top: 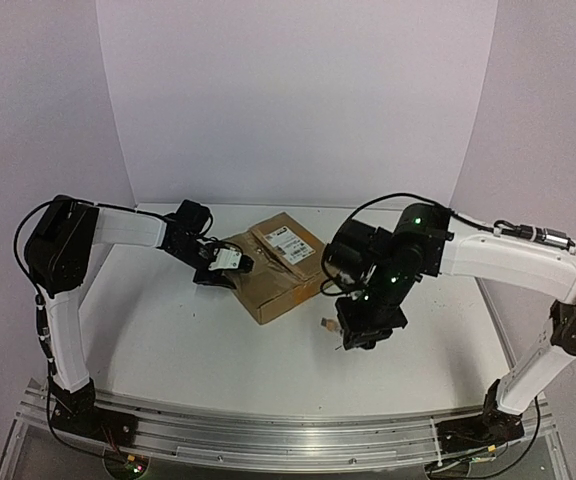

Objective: Unpack the express box

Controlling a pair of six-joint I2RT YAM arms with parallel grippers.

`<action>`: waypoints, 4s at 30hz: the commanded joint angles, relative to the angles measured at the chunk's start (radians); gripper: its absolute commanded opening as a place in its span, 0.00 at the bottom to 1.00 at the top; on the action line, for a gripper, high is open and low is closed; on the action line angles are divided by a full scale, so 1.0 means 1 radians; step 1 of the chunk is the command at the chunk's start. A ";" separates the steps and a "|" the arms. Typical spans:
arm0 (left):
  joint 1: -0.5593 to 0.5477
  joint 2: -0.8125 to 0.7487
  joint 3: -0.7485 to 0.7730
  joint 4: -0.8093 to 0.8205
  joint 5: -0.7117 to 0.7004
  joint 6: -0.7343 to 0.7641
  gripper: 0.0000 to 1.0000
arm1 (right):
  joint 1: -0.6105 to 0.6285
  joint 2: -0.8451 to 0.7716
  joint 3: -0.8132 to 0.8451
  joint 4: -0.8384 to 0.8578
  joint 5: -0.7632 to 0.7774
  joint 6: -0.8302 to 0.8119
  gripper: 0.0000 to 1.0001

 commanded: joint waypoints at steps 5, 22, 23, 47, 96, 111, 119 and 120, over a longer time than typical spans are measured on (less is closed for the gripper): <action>-0.012 -0.032 0.036 -0.383 0.036 -0.107 0.54 | -0.239 -0.058 -0.145 0.423 0.028 -0.004 0.00; -0.060 -0.065 0.320 -0.350 0.097 -0.261 0.75 | -0.445 -0.004 -0.291 0.775 -0.164 -0.006 0.00; -0.065 -0.065 0.291 -0.274 0.045 -0.256 0.75 | -0.451 -0.008 -0.305 0.802 -0.192 0.008 0.00; -0.079 -0.007 0.169 -0.460 -0.057 -0.082 0.77 | -0.510 0.165 -0.297 1.058 -0.342 0.054 0.00; -0.276 -0.069 -0.195 0.456 -0.604 -0.140 0.34 | -0.522 0.106 -0.360 1.111 -0.501 0.023 0.00; -0.270 -0.174 -0.481 0.833 -0.519 -0.026 0.00 | -0.546 -0.011 -0.502 1.184 -0.544 0.155 0.00; -0.269 -0.174 -0.550 0.957 -0.506 -0.022 0.00 | -0.538 0.035 -0.544 1.401 -0.577 0.264 0.00; -0.268 -0.173 -0.552 0.957 -0.496 -0.023 0.00 | -0.537 0.046 -0.542 1.417 -0.585 0.267 0.00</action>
